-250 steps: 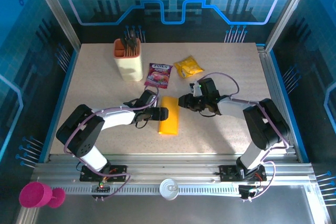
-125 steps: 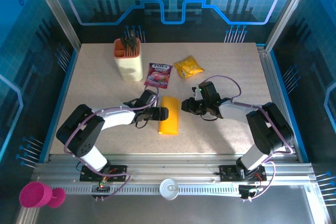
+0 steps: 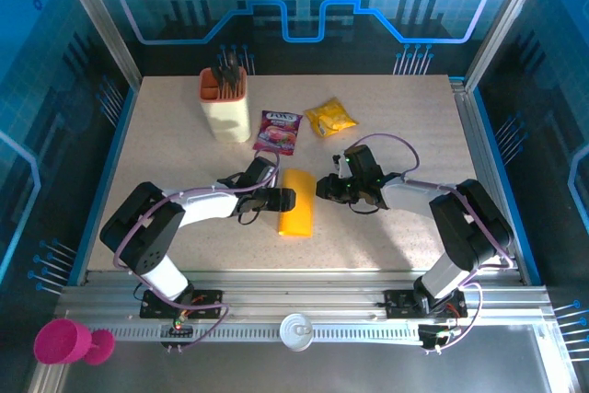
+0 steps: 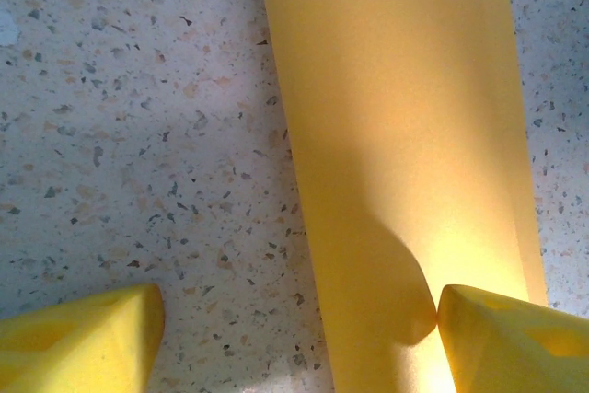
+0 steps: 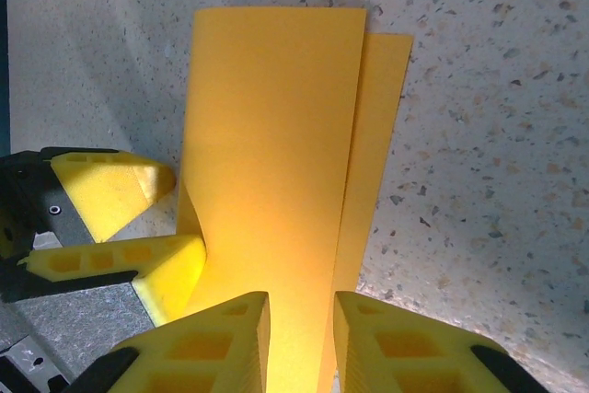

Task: Fold a paper plane with a square sheet of paper (pick it up from the middle)
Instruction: First fold in half a square sheet of paper at the center of the table.

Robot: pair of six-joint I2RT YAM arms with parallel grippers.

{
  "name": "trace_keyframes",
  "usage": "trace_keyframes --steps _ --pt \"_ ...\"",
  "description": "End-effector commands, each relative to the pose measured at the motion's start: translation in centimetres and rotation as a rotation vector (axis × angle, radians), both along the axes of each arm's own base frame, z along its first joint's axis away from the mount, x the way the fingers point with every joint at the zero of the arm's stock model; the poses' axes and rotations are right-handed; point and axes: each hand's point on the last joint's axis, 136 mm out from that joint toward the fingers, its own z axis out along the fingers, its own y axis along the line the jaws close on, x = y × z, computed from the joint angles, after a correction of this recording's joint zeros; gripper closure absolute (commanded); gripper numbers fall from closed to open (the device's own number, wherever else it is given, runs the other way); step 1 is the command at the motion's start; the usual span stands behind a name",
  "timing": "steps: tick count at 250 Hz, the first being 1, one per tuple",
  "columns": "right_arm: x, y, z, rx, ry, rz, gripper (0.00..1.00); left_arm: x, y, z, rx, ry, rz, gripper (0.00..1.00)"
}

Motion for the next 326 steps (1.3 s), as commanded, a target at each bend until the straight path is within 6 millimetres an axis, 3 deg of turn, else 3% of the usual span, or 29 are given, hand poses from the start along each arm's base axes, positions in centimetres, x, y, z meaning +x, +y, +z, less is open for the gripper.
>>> trace_keyframes --steps 1,168,270,294,326 --pt "-0.4 0.1 -0.9 -0.032 0.011 0.010 0.75 -1.1 -2.3 -0.6 -0.045 0.043 -0.098 0.21" --pt "-0.6 0.9 -1.1 -0.044 0.009 0.025 0.77 -1.5 -3.5 -1.1 -0.044 0.058 -0.145 0.21" --pt "1.4 -5.3 1.9 -0.100 -0.057 -0.212 0.80 -1.9 -3.6 -1.7 -0.040 0.067 -0.152 0.21" --pt "1.1 -5.2 1.8 -0.089 -0.057 -0.206 0.81 -2.0 -3.6 -1.8 -0.040 0.070 -0.155 0.21" --pt "0.4 -3.5 1.1 -0.055 -0.038 -0.145 0.81 -2.1 -3.6 -1.9 -0.039 0.071 -0.165 0.21"
